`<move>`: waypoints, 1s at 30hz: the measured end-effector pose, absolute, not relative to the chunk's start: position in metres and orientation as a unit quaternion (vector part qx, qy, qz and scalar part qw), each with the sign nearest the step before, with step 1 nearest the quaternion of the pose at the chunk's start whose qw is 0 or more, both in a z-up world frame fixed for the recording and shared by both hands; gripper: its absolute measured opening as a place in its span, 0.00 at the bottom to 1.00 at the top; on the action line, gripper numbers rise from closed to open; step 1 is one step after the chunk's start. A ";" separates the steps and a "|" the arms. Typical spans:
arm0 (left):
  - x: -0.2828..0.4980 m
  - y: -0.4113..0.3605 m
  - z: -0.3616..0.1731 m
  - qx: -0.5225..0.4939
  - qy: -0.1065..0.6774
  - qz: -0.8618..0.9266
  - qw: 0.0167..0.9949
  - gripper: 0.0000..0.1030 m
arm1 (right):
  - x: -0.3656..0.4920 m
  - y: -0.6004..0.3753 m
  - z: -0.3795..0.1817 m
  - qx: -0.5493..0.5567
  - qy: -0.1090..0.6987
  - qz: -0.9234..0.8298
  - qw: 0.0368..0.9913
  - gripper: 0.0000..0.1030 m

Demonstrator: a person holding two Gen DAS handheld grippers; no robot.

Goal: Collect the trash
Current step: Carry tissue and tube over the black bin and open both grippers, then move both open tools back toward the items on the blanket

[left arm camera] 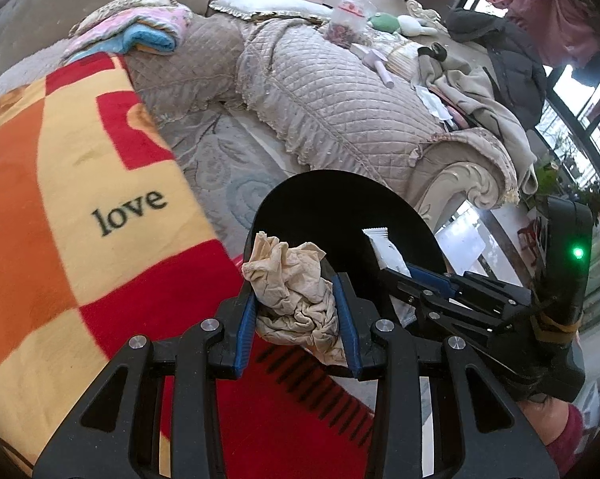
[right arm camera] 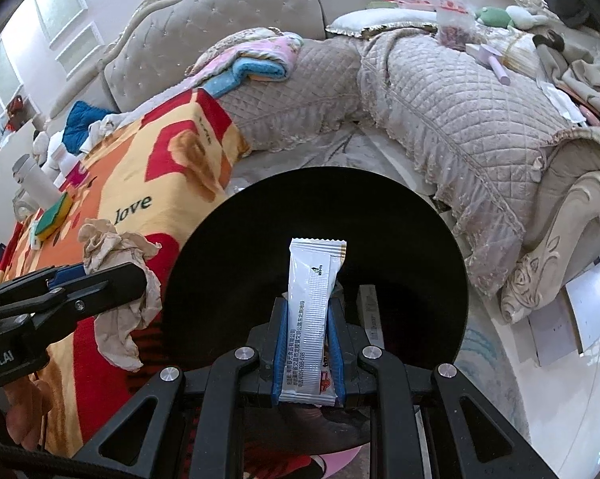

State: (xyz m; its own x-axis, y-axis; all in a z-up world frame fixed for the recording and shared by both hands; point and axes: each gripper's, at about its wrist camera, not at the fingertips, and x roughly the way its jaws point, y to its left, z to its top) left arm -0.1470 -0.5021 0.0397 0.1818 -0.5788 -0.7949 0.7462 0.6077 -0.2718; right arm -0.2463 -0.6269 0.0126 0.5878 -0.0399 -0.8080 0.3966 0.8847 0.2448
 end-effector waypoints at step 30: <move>-0.146 -0.488 0.040 0.081 0.467 -0.438 0.764 0.58 | -0.246 -0.633 0.011 0.234 0.439 -0.142 0.856 0.31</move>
State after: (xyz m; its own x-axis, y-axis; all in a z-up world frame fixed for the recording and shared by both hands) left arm -0.1458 -0.4876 0.0400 0.1807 -0.5934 -0.7843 0.7446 0.6036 -0.2851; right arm -0.2464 -0.6332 0.0106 0.5734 -0.0376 -0.8184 0.4488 0.8501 0.2754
